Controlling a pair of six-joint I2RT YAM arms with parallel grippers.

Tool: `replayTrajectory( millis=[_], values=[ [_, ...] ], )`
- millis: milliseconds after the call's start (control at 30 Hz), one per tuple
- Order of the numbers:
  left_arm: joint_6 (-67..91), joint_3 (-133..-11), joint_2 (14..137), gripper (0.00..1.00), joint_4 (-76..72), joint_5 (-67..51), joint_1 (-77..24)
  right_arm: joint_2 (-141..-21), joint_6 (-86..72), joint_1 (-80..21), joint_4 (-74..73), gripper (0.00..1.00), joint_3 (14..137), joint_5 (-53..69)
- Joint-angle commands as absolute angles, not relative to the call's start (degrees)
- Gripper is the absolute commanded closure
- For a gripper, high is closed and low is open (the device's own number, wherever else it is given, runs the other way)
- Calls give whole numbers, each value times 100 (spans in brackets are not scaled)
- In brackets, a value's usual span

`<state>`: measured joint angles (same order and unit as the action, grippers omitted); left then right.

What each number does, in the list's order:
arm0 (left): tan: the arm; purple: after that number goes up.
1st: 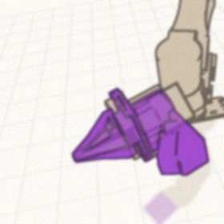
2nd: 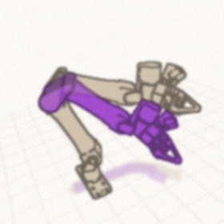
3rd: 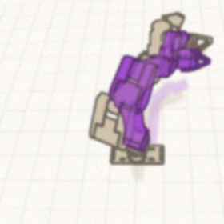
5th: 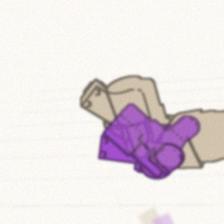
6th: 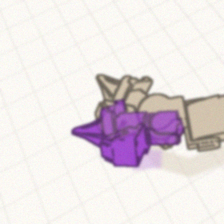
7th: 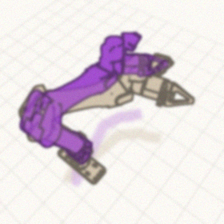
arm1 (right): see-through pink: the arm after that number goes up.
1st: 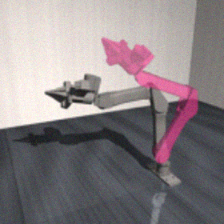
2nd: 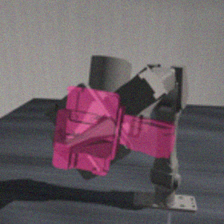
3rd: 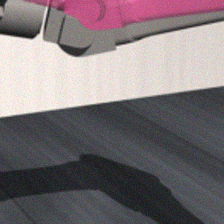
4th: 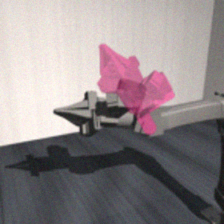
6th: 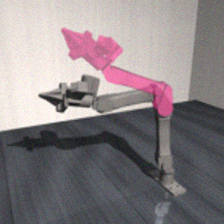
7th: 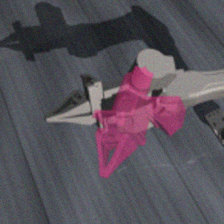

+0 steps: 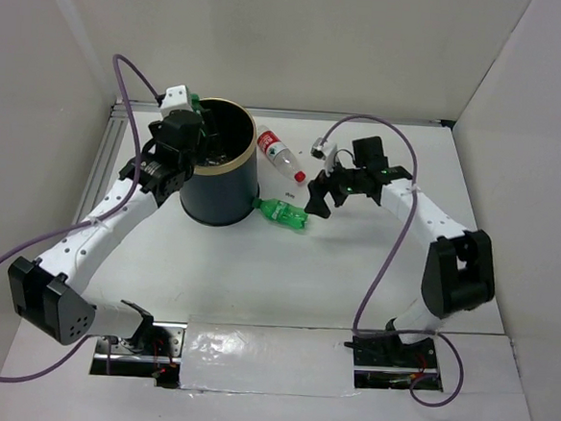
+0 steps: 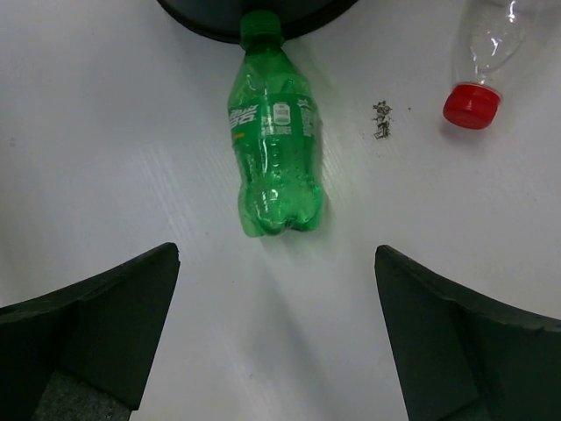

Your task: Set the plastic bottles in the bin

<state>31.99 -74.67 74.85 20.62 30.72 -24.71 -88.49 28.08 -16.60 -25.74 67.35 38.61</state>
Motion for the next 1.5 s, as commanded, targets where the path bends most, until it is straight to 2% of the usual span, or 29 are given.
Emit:
replayTrajectory(
  millis=[0,33,200,367,500,633,667,767,800,933,1033,1167,1333,1467],
  values=[
    [3139,-8006,7559,5,2109,2892,-2338,-9333,3058,-1889,-2215,1,7258,3489],
    [3077,-8137,7559,0,2179,2822,-2390,-9430,3059,-2029,-2267,1,7321,3428],
    [2953,-8200,6848,0,2346,2760,-2557,-9931,3234,-2486,-2154,1,7427,3279],
    [3023,-7351,5390,0,2347,2243,-2733,-10510,3034,-2909,-1558,1,7488,2937],
    [2971,-6243,4440,0,2347,1207,-2856,-10845,2830,-3049,-1222,1,7488,2383],
    [3601,-4898,3509,0,2347,792,-2918,-10925,3136,-3050,-1432,21,7375,2381],
    [3708,-4434,3333,0,2294,791,-2979,-10925,3138,-2998,-1433,32,7252,2382],
    [4068,-3921,2726,0,2294,791,-3040,-10548,3357,-2909,-1695,55,6971,2784],
    [4122,-3694,2620,0,2294,791,-3041,-10408,3357,-2822,-1783,69,6970,2873],
    [4192,-3410,2417,0,2294,791,-3094,-9285,3603,-2383,-2599,89,7074,3672],
    [4192,-3253,2487,0,2242,677,-3155,-8634,3604,-2171,-2900,90,7732,4130],
    [4245,-2989,2601,0,1987,554,-3260,-8464,3053,-2302,-2585,90,8848,4245],
    [4298,-2848,2804,0,1740,396,-3313,-9464,2286,-2995,-1724,90,10577,4053],
    [4298,-2848,2865,0,1626,396,-3366,-10984,2074,-3497,-1783,86,12108,3814]
  ],
)
